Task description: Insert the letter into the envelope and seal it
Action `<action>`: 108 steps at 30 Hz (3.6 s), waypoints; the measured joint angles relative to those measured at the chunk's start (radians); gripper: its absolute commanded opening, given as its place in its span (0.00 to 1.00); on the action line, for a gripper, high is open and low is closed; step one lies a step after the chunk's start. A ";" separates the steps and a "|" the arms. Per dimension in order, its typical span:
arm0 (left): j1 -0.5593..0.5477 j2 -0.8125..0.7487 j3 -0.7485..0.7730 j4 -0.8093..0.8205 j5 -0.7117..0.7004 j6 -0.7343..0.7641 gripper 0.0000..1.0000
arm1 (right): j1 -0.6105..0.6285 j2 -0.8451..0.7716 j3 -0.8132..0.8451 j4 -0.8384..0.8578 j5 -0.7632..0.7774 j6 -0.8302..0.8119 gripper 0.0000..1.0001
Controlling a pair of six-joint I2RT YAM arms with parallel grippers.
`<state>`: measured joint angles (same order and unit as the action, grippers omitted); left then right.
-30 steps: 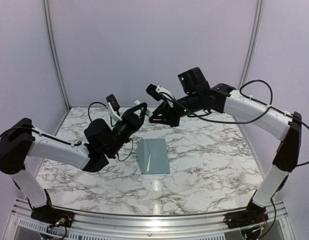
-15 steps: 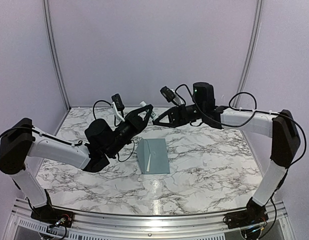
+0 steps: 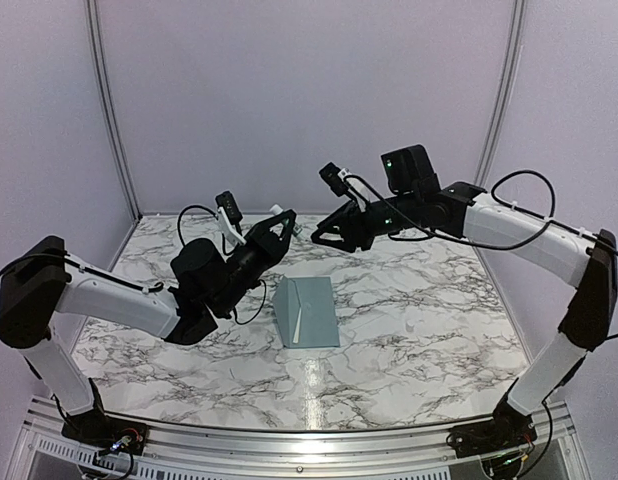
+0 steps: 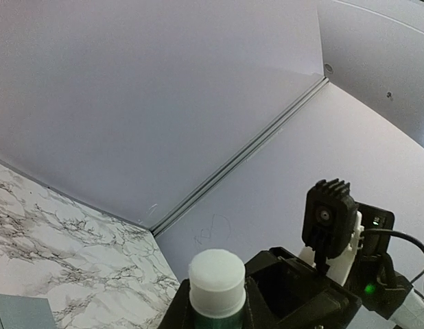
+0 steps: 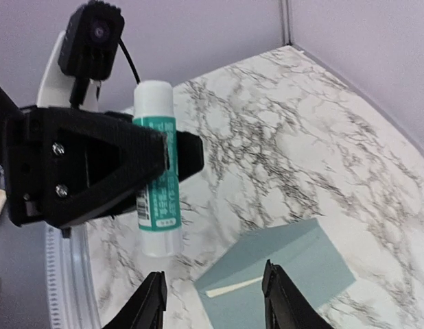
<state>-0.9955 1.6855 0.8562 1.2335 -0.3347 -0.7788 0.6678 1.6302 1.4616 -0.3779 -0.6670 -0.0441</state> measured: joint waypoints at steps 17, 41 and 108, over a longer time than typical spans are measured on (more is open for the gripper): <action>0.000 -0.001 -0.006 -0.001 -0.042 -0.018 0.00 | 0.190 0.003 0.084 -0.154 0.474 -0.274 0.46; 0.000 -0.001 -0.007 0.000 -0.032 -0.026 0.00 | 0.210 0.042 0.142 -0.162 0.494 -0.289 0.26; -0.003 -0.018 -0.007 -0.061 0.025 -0.017 0.00 | 0.177 0.041 0.100 -0.135 0.401 -0.238 0.34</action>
<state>-0.9985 1.6672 0.8490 1.1725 -0.3096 -0.7959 0.8444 1.6711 1.5616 -0.5133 -0.2661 -0.2817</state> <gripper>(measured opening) 0.176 0.322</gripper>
